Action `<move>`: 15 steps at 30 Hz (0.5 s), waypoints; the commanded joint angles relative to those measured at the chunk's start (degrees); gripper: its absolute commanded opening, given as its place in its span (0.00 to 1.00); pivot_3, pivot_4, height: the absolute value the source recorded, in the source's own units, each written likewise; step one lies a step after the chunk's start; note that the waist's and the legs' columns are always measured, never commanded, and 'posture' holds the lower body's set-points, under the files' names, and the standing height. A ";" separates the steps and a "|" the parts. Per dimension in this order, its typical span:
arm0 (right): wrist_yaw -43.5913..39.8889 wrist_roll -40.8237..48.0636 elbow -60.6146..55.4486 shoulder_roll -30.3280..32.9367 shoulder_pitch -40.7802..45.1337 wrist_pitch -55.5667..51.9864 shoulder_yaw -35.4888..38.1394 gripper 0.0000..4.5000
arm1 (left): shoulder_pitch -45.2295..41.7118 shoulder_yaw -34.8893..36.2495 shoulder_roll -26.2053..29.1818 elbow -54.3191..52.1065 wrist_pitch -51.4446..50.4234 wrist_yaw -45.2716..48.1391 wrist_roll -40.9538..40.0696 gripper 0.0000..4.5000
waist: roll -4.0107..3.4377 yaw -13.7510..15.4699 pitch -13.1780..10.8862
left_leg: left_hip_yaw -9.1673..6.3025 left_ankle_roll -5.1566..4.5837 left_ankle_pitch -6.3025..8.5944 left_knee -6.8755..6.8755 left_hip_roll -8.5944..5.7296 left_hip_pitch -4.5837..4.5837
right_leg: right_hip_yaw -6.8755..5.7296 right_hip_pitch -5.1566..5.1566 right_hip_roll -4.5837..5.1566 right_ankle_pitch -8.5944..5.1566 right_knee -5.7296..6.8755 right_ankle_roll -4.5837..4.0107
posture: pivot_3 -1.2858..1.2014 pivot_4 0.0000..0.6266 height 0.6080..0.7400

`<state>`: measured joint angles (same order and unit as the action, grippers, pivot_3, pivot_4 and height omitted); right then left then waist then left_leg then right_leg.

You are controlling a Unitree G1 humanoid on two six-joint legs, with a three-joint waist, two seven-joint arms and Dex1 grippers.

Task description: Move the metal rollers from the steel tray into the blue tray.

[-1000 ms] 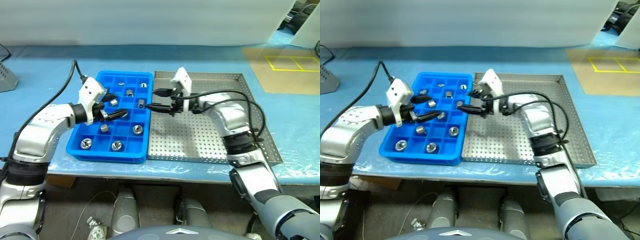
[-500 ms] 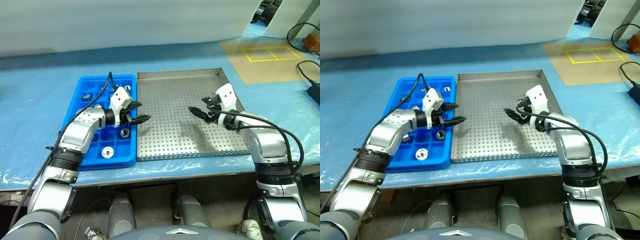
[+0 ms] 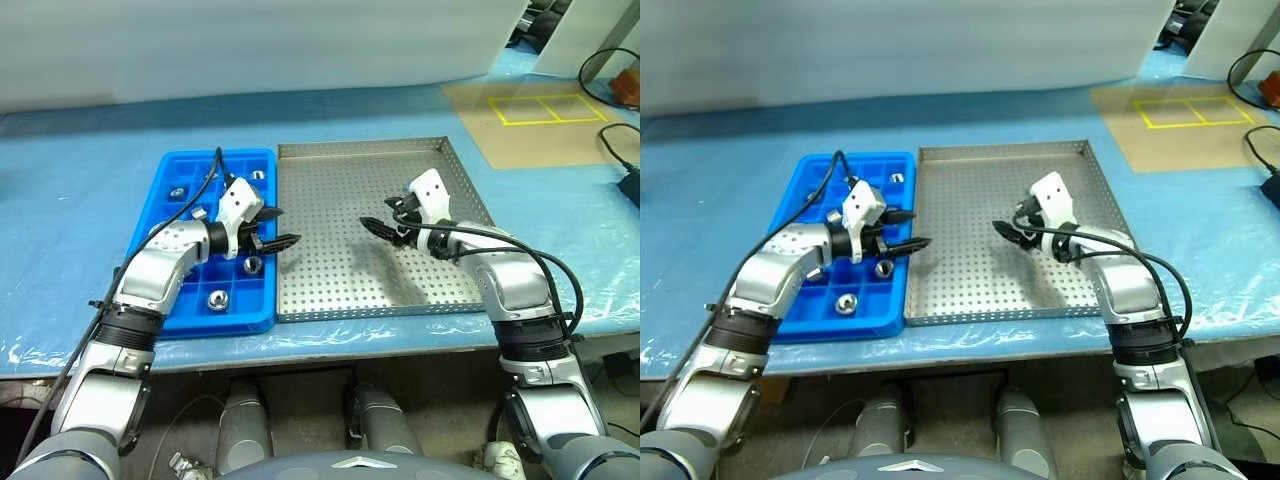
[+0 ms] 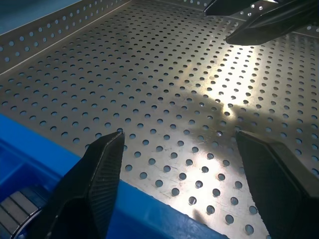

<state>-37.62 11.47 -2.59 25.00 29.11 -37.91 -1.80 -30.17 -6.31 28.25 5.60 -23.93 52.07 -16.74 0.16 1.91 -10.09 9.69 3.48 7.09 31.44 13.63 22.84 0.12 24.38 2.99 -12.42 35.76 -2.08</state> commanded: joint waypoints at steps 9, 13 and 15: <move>-2.42 1.02 1.39 0.16 4.61 1.72 -0.42 0.81 | 2.35 3.21 0.56 -5.62 -1.76 -2.35 -1.14 0.83 | -0.01 1.02 0.00 | 0.00 -0.06 0.04 0.01 -0.01 0.00 | -0.04 -0.03 0.04 0.00 -0.01 0.00 | 0.47 0.24 1.00; -2.36 1.15 1.09 0.34 4.38 1.62 -0.19 0.81 | 2.13 2.76 0.28 -5.31 -1.63 -2.18 -1.06 0.83 | -0.01 0.97 0.00 | 0.00 -0.05 0.03 0.00 -0.01 0.00 | -0.04 -0.03 0.04 0.00 -0.01 0.00 | 0.46 0.24 1.00; -2.27 1.22 0.35 0.60 3.79 1.32 -0.01 0.81 | 1.67 2.43 0.12 -4.50 -1.26 -1.84 -0.87 0.83 | -0.01 0.89 0.00 | 0.00 -0.05 0.03 0.00 -0.01 0.00 | -0.04 -0.03 0.04 0.00 -0.01 0.00 | 0.45 0.24 1.00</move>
<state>-39.89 11.73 -0.20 25.06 32.65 -37.27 -2.59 -27.83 -4.47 28.32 2.05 -25.73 49.87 -17.03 0.16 2.80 -10.09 9.69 3.42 7.12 31.44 13.62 22.84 0.09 24.35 3.03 -12.42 35.76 -2.08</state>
